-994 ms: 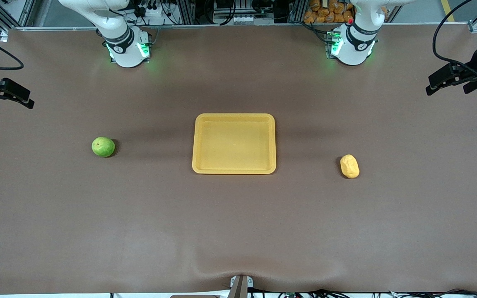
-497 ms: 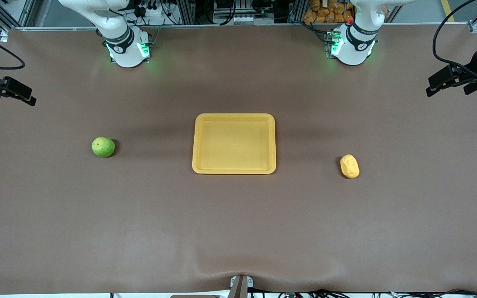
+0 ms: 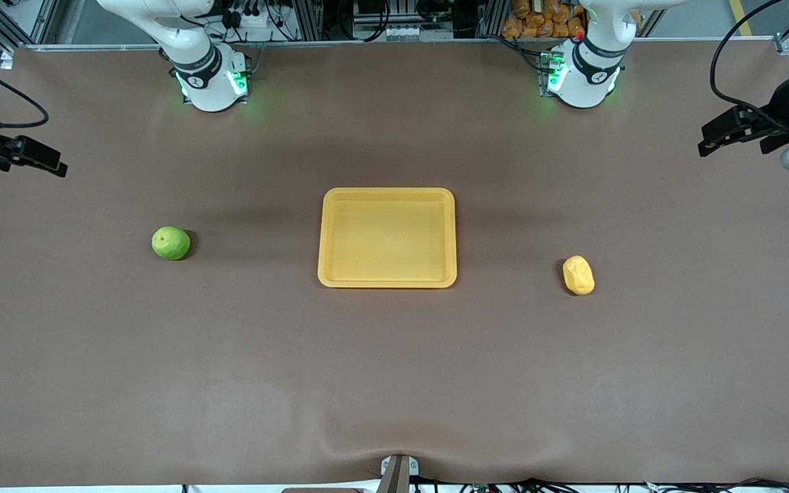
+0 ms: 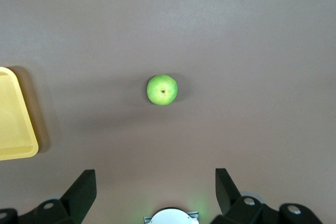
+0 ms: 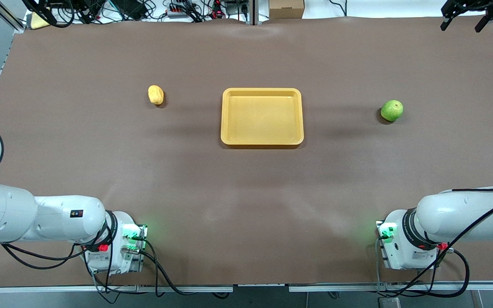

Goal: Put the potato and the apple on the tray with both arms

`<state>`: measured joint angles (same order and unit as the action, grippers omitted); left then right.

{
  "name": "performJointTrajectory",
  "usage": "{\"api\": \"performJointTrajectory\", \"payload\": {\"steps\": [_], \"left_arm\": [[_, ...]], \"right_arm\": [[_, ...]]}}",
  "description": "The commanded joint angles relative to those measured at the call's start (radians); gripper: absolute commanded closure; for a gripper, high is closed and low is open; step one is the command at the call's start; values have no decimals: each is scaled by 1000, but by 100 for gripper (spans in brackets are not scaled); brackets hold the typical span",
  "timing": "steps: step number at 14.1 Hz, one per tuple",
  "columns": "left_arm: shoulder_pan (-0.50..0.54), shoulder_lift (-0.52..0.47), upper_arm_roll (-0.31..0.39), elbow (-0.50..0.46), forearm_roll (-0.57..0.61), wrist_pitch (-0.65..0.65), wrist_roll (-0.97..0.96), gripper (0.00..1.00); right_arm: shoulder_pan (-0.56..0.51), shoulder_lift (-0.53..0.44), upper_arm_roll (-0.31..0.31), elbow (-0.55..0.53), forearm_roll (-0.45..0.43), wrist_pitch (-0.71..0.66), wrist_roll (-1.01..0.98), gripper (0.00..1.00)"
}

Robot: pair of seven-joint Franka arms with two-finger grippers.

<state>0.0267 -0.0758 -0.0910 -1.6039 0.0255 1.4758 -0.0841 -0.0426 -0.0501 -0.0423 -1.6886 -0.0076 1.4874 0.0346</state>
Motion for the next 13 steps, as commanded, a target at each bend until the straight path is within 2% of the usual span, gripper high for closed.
{"api": "performJointTrajectory", "payload": {"steps": [1,4,7,10,13], "left_arm": [[-4,1,-9,-2,22,-17,-17,0],[-4,-1,-9,-24,22,-15,-32,0],[-4,2,-13,-40,22,1,-32,0],[-5,20,-15,-44,22,26,-32,0],[-7,36,-16,-56,22,49,-32,0]], "right_arm": [[-13,-10,7,-37,5,20,5,0],[-11,-11,7,-110,5,106,4,0],[-10,-11,8,-236,5,235,4,0],[-2,-10,9,-400,5,416,2,0],[-6,-2,7,-587,3,659,-2,0]]}}
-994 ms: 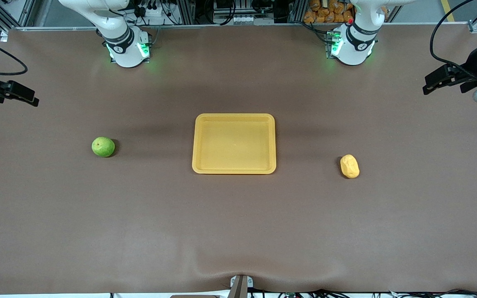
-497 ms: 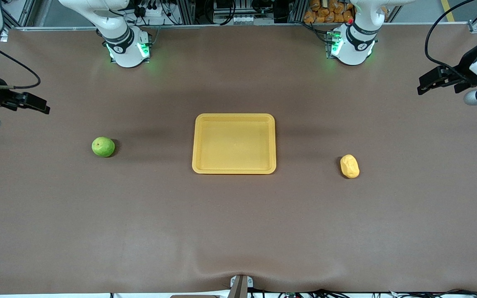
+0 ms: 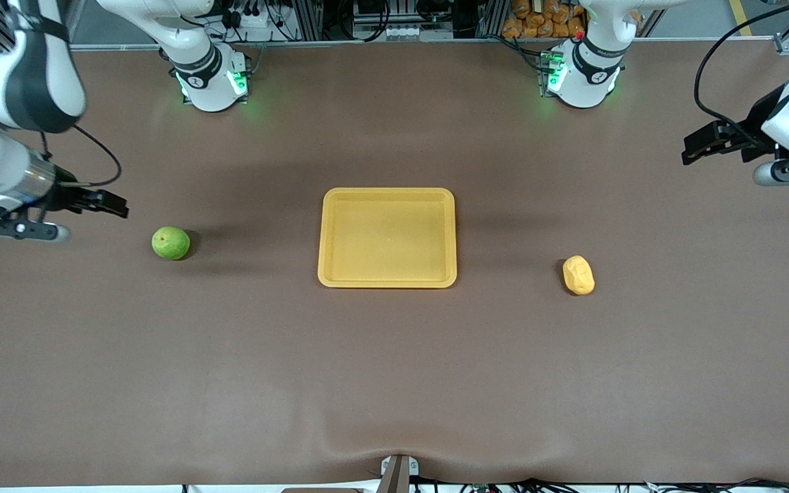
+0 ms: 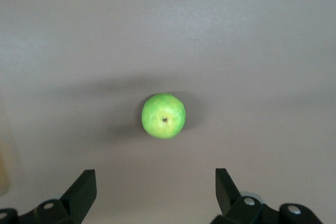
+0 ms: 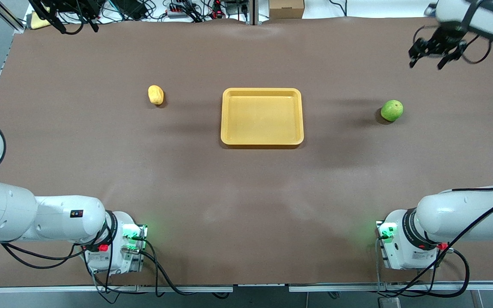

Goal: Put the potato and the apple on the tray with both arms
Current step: 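Reach the right gripper to the apple while the left gripper reaches the potato, then grasp the green apple with the right gripper while the left gripper grasps the potato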

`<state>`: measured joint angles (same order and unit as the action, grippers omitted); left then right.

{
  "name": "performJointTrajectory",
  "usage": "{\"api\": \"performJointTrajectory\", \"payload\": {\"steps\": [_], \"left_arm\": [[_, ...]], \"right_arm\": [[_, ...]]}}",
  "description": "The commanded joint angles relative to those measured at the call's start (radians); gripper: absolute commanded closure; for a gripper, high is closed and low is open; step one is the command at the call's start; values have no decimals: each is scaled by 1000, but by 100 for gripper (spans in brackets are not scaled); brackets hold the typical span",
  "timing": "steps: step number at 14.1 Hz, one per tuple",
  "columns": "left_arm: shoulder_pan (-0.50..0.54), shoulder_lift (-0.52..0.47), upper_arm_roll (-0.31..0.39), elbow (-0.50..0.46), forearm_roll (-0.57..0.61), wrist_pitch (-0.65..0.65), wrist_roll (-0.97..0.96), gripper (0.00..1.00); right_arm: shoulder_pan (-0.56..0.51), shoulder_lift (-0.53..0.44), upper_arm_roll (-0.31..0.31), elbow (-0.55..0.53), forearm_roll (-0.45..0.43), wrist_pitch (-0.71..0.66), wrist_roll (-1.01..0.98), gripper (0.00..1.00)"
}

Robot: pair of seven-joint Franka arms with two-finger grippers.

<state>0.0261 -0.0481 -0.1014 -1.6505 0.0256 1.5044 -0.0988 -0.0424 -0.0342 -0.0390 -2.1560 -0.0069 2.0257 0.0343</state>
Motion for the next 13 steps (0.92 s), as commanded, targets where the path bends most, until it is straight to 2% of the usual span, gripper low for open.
{"api": "performJointTrajectory", "payload": {"steps": [1,4,10,13], "left_arm": [[-9,10,-7,-11,22,33,-19,0],[-6,27,-20,-28,22,74,-27,0],[-6,27,-20,-170,23,276,-27,0],[-8,27,-23,-250,95,373,-32,0]], "right_arm": [[-8,6,4,-152,1,170,-2,0],[-20,109,2,-166,-11,293,-5,0],[-42,275,4,-225,-11,585,-33,0],[-54,344,5,-228,4,630,-16,0]]}}
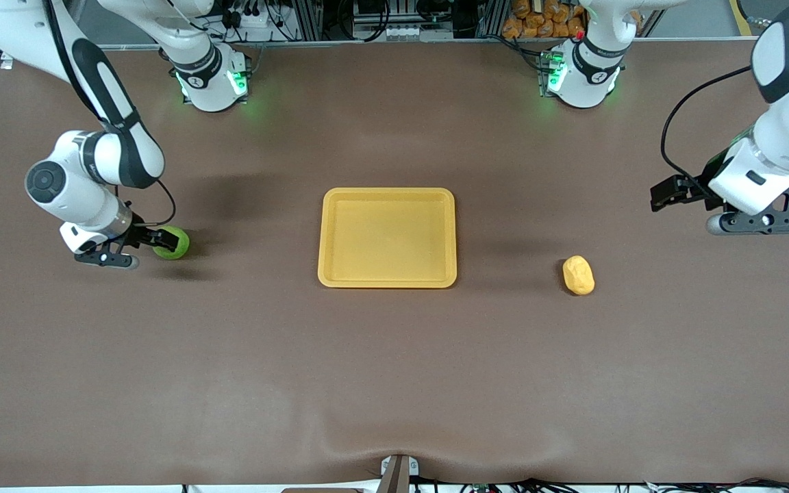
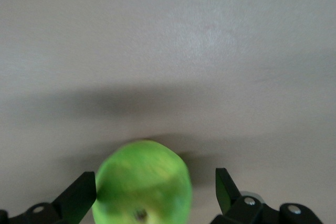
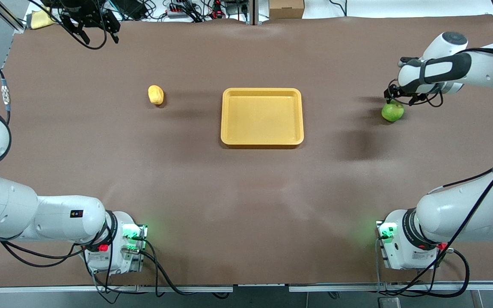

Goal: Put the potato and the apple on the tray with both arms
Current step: 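Grasp the green apple with the right gripper while the left gripper grasps the potato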

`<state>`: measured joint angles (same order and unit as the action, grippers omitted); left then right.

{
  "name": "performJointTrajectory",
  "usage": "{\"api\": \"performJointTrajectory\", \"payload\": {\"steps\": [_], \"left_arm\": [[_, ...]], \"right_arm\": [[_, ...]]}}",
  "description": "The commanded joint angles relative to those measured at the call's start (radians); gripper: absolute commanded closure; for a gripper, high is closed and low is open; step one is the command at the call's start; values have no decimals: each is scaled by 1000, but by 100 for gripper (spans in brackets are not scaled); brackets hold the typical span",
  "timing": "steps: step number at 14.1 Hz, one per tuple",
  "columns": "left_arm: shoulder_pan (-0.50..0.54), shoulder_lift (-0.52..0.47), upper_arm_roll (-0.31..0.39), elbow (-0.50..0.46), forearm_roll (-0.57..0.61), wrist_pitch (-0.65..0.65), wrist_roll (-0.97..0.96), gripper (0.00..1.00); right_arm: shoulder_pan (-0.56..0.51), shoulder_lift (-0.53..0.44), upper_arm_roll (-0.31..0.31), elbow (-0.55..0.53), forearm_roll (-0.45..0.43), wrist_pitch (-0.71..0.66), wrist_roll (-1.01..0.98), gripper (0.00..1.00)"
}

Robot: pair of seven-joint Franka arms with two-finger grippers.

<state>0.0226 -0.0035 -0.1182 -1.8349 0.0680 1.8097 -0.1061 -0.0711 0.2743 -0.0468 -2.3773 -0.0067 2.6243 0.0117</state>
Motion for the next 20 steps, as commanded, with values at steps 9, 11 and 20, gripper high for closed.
{"api": "performJointTrajectory", "payload": {"steps": [9,11,20], "left_arm": [[-3,56,-28,-213,56,299,-185,0],[-1,60,-26,-275,58,383,-205,0],[-1,204,-26,-354,71,623,-282,0]], "right_arm": [[-19,-13,21,0,5,-147,11,63],[-12,-49,30,13,5,-161,11,63],[500,72,67,300,105,-176,756,55]]}}
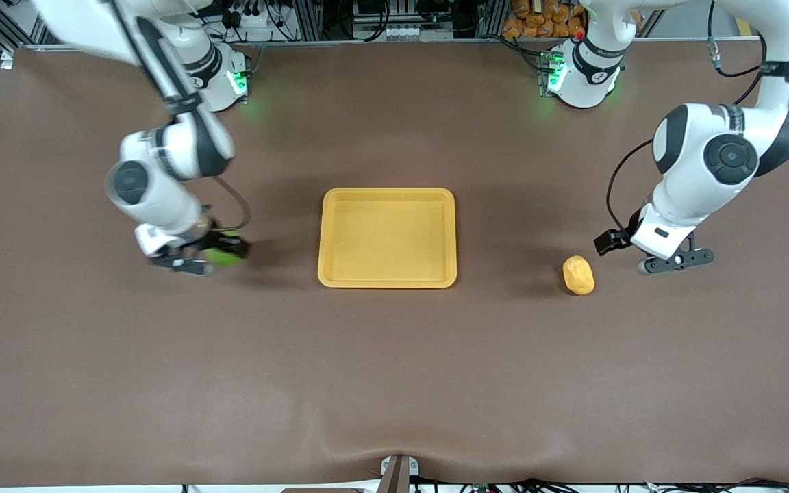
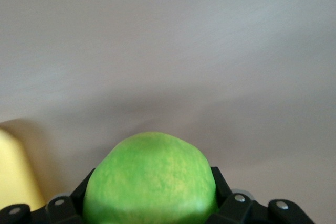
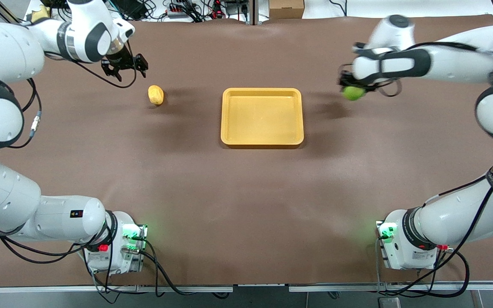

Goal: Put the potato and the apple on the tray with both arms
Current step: 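Grasp the green apple with the right gripper while the left gripper grasps the potato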

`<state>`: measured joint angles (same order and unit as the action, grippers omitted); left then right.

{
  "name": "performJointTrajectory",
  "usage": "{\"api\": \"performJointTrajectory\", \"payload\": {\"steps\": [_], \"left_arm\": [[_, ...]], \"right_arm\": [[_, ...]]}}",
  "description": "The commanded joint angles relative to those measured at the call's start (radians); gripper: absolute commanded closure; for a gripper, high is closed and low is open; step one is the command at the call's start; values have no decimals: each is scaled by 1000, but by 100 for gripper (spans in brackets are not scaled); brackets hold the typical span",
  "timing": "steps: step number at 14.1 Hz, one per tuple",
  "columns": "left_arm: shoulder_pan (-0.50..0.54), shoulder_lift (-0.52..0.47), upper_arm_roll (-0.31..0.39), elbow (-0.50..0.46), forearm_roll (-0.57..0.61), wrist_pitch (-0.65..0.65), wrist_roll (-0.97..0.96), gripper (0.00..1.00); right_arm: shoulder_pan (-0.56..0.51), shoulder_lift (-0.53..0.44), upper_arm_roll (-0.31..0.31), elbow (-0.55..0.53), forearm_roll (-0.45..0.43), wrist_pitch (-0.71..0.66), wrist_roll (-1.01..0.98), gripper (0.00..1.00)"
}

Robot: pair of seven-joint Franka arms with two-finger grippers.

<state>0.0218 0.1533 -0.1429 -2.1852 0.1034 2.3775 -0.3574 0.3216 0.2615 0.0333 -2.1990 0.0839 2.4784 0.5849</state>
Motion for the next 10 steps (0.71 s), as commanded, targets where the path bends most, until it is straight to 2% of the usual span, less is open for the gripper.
{"api": "performJointTrajectory", "payload": {"steps": [1,3,4,6,9,10], "left_arm": [[0,75,-1,-4,41,81,-31,0],[1,126,-1,2,42,111,-34,0],[0,141,-1,5,42,127,-47,0],[-8,164,-3,12,42,140,-92,0],[-14,204,-4,19,42,172,-118,0],[-14,218,-4,21,42,187,-118,0]], "right_arm": [[166,137,-13,201,14,-59,304,55],[247,243,-13,350,14,-142,464,55],[266,272,-13,379,14,-166,499,55],[280,295,-13,380,14,-168,507,46],[301,331,-12,381,17,-165,509,44],[301,332,-12,381,17,-165,509,37]]}}
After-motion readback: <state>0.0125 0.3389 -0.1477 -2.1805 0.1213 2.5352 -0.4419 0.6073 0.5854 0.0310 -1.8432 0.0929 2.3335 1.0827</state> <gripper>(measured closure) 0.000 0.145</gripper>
